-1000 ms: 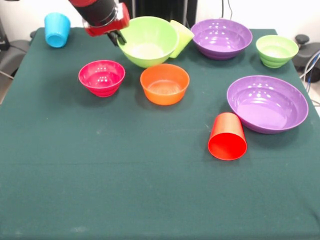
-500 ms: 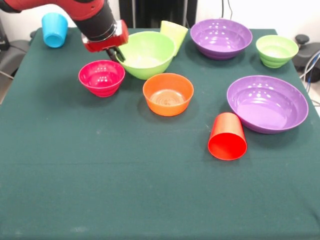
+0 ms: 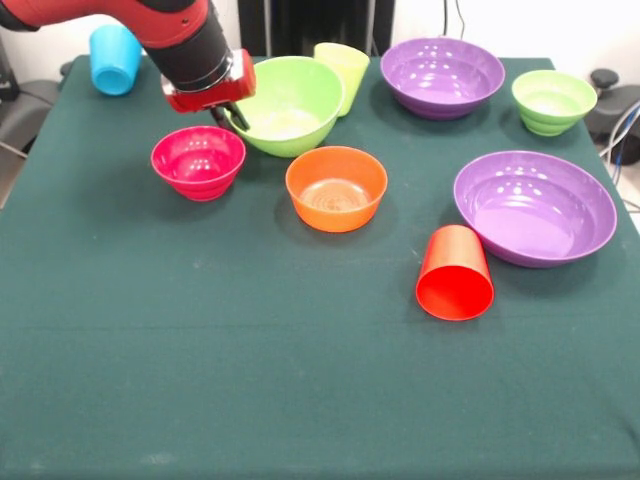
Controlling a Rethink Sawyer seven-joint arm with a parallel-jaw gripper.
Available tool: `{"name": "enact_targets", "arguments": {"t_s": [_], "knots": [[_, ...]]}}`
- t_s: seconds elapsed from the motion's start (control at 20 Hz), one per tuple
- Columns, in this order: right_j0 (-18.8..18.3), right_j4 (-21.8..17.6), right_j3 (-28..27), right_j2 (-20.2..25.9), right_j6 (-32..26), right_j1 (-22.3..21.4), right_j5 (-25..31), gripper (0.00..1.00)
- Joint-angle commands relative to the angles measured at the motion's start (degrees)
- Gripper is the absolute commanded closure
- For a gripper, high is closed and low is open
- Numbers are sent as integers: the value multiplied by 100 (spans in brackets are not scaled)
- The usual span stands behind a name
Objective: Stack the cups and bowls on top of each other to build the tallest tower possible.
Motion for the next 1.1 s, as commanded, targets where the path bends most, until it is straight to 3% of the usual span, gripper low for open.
{"name": "enact_targets", "arguments": {"t_s": [0.05, 0.5, 0.8, 1.1], "knots": [[387, -781, -959, -334, -477, 574, -894, 100], [470, -908, -1072, -371, -398, 474, -966, 100], [604, -935, -1772, -311, -1127, 596, -235, 100], [583, -898, -1936, -295, -1329, 576, 275, 100]]}}
